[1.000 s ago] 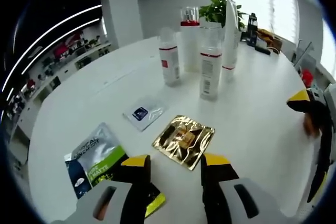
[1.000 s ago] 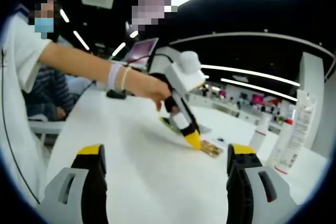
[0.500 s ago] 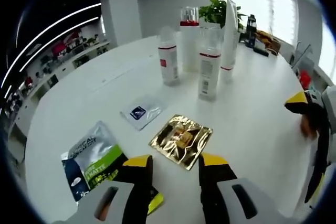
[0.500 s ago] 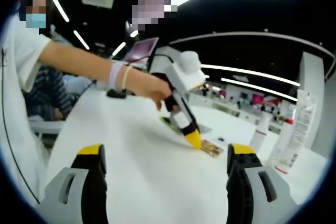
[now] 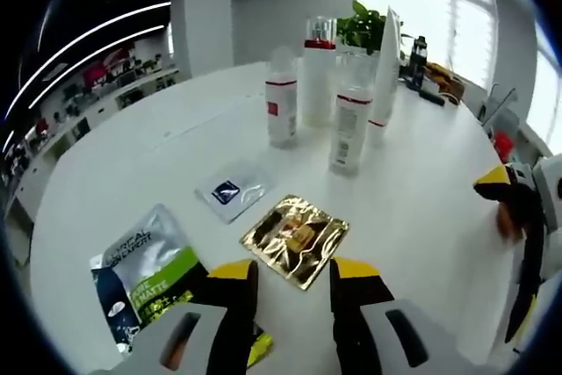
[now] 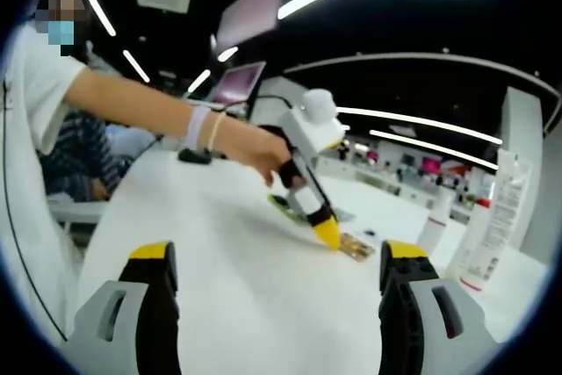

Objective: Arrange the skincare products in the storage area until every visible bottle or jar stands upright without overlapping.

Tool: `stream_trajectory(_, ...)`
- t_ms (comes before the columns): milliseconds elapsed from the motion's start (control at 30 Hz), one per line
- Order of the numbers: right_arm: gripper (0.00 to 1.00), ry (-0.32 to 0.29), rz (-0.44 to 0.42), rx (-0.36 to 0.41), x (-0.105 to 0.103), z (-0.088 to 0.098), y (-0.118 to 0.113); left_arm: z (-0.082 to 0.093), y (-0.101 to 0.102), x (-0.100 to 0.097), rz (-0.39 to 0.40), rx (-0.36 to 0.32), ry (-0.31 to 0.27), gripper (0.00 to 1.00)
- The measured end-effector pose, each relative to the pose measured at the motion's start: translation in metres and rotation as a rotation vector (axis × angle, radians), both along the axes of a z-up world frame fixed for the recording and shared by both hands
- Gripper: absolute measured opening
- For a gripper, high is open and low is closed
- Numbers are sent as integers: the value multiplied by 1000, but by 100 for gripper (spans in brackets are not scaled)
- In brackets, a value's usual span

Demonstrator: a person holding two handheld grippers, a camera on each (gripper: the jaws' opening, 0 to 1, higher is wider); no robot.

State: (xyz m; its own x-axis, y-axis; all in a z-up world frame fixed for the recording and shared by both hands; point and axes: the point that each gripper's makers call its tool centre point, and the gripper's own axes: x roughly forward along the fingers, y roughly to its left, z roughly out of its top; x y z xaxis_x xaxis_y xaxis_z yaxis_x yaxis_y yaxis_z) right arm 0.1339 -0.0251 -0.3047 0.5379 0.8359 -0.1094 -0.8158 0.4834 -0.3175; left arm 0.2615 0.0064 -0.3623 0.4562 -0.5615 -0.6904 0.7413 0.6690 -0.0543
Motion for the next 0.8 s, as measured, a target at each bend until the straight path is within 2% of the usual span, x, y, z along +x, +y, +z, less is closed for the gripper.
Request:
stream_trajectory(533, 94, -2, -2, 6, -2, 1, 0, 4, 0, 4, 5, -13, -8, 36)
stream_trajectory(733, 94, 2, -3, 7, -2, 1, 0, 25, -3, 0, 7, -74, -46, 37)
stream_trajectory(767, 94, 12, 2, 18, -2, 2, 0, 36, -3, -2, 11, -95, -97, 37)
stream_trajectory(800, 95, 24, 8, 35, -3, 4, 0, 41, -2, -2, 22, -115, -110, 37)
